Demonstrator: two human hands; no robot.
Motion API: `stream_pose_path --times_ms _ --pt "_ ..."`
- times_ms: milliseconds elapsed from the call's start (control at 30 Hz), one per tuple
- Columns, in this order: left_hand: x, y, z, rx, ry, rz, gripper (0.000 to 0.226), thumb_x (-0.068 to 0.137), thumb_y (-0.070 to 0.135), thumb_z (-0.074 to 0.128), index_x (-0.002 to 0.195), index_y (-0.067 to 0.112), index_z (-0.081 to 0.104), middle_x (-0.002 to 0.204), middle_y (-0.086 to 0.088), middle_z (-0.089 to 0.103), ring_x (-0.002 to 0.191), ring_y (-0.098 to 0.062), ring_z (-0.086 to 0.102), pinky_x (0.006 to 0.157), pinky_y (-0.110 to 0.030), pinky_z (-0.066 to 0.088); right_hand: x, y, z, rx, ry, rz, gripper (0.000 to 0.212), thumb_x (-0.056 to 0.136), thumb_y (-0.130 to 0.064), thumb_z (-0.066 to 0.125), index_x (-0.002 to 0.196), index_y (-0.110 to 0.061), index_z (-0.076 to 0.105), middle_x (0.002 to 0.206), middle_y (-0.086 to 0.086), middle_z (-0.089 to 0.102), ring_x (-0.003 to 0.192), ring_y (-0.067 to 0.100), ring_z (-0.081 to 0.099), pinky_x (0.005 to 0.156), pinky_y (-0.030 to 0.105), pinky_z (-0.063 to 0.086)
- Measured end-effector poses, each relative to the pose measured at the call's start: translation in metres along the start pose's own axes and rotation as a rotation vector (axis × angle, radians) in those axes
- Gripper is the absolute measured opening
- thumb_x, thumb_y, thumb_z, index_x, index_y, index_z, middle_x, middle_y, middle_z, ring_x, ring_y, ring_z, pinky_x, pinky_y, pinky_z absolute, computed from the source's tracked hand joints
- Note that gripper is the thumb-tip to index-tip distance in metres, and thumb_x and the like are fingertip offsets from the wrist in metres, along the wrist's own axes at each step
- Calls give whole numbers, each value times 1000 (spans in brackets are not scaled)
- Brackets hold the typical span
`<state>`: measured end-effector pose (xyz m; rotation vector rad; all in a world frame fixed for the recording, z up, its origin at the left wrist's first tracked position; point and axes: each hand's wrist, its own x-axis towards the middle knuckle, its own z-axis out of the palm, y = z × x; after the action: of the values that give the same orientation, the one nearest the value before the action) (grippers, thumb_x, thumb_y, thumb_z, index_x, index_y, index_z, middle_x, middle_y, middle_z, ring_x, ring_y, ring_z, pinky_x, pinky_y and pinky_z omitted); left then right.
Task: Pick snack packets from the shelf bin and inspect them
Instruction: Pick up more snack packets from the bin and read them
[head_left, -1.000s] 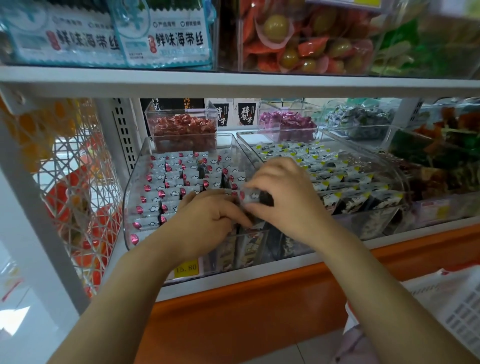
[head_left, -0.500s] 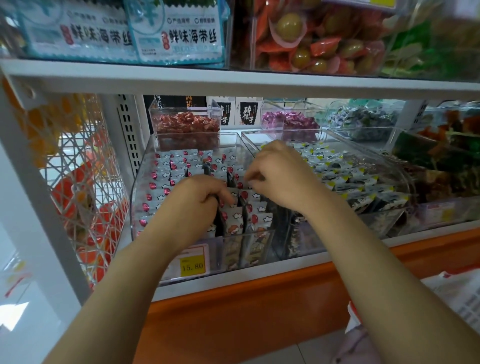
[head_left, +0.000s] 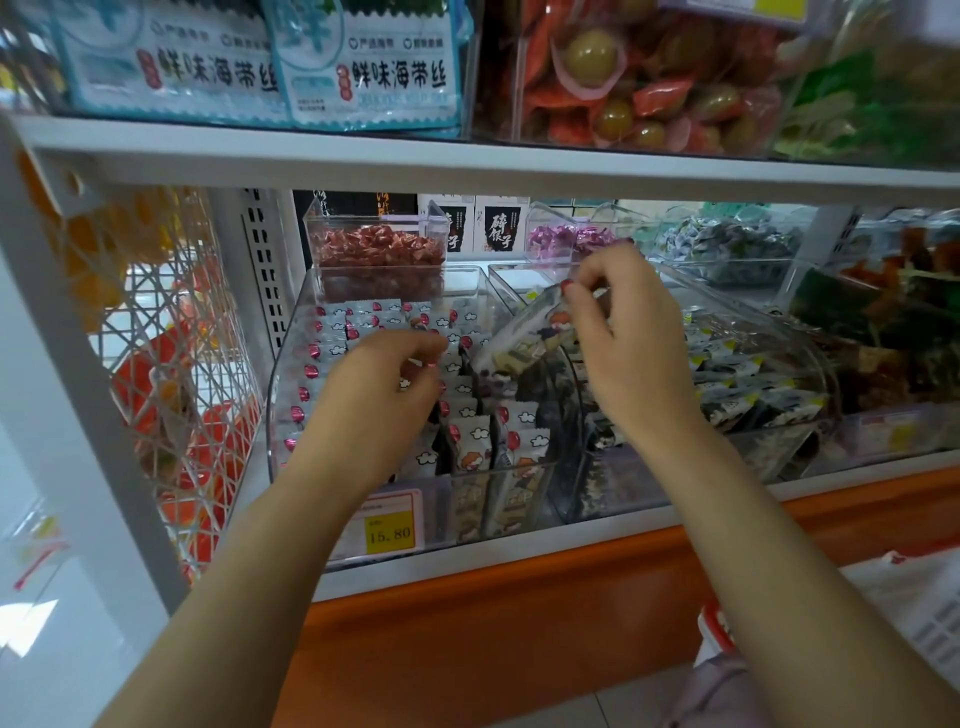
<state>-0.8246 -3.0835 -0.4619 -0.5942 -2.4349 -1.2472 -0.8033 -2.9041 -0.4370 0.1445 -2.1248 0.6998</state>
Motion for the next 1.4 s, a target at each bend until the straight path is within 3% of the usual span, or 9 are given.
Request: stream_pose_path --times_ms 67,200,400,533,800,967,1167,1267,1400 --pt "-1 1 1 -58 -29 -13 35 94 15 50 129 17 53 104 11 57 82 4 50 63 7 35 -7 -3 -5 177 47 70 9 96 -8 47 87 -7 47 78 11 53 64 22 55 54 32 44" --pt "-4 4 5 -219 -96 -113 39 96 19 47 135 18 47 103 3 63 75 -4 58 56 -7 47 -21 -4 -8 513 -2 334 14 97 -9 45 84 -14 47 72 3 53 50 5 57 47 22 52" --pt "-5 3 0 -514 -52 -293 19 92 26 54 105 15 63 84 -2 67 71 -13 66 59 -27 57 -30 3 -8 1148 -38 694 8 91 -1 52 88 -2 59 75 8 60 59 12 64 56 23 55" --pt "-3 3 0 -846 1 -401 14 89 25 58 90 10 59 62 5 60 56 -8 59 49 -17 48 -32 6 -8 1348 -50 811 16 85 9 52 95 0 61 78 12 66 66 18 69 60 23 56" --pt "0 6 -3 -1214 53 -518 19 90 -4 49 92 10 62 75 -4 54 49 -5 56 48 -12 47 -34 6 -5 1383 -8 806 23 85 14 50 103 3 60 67 6 70 64 18 70 58 22 56" --pt "0 8 -4 -1160 -13 -465 14 93 2 49 94 9 61 73 -5 59 57 -9 64 55 -17 53 -35 7 -4 1184 32 738 23 88 13 50 98 -5 61 88 14 59 65 18 70 61 22 56" --pt "-4 7 1 -912 -52 -302 18 79 25 62 93 14 58 82 -6 64 74 -17 67 66 -21 54 -37 5 -3 1038 21 610 12 87 -14 62 75 -11 63 79 6 60 66 15 67 65 28 57" --pt "-5 5 1 -879 -63 -291 15 81 20 63 94 15 57 91 -10 69 82 -20 70 71 -25 56 -37 6 -2 931 -3 580 6 87 -3 61 82 -7 61 86 9 61 73 14 69 68 28 58" --pt "-5 4 2 -795 -64 -254 20 84 12 64 102 19 57 105 -11 67 86 -21 71 76 -25 56 -37 5 -2 899 -65 536 21 87 1 58 88 -17 69 93 8 67 86 17 70 70 28 58"
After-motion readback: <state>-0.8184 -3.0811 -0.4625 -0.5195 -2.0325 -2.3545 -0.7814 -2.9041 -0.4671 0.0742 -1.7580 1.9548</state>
